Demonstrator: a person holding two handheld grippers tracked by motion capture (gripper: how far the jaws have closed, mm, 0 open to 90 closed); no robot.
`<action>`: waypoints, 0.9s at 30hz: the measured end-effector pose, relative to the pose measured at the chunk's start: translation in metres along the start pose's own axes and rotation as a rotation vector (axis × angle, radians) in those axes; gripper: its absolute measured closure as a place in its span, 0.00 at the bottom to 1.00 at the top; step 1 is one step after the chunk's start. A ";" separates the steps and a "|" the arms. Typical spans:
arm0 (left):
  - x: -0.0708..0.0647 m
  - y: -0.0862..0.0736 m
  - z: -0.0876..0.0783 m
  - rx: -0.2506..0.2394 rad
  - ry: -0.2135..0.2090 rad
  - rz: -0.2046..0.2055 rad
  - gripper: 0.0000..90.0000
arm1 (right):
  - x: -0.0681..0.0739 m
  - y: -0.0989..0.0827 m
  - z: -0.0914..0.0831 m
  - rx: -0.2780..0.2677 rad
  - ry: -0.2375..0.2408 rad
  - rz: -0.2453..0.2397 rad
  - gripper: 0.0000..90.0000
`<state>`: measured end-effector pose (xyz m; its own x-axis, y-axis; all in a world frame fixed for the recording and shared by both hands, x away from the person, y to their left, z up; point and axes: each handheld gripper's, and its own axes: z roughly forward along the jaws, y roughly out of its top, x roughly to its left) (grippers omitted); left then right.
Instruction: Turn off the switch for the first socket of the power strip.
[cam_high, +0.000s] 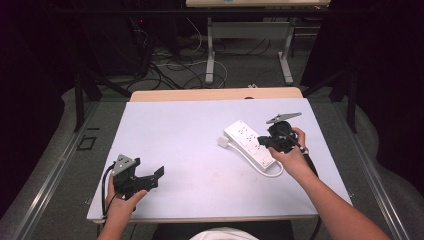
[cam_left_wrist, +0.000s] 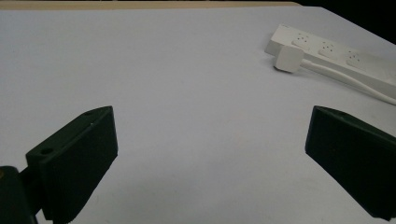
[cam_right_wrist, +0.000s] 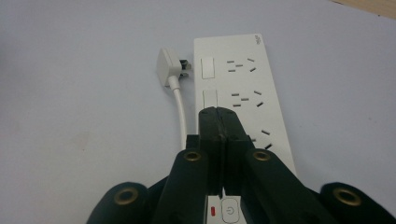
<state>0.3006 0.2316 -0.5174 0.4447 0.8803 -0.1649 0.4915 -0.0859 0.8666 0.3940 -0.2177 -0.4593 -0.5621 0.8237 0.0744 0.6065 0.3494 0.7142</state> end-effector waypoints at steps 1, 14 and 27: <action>0.000 0.000 0.000 0.000 0.000 0.000 0.03 | -0.001 0.001 0.001 -0.002 0.001 0.001 1.00; 0.000 0.000 0.000 0.000 0.004 0.002 0.03 | -0.005 0.007 0.017 0.021 0.015 0.022 1.00; 0.000 0.000 0.001 -0.001 0.008 0.003 0.03 | -0.002 0.013 0.038 0.072 0.010 0.032 1.00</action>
<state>0.3008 0.2309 -0.5180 0.4405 0.8837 -0.1583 0.4896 -0.0886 0.8674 0.4244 -0.1984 -0.4769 -0.5469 0.8308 0.1038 0.6630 0.3540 0.6596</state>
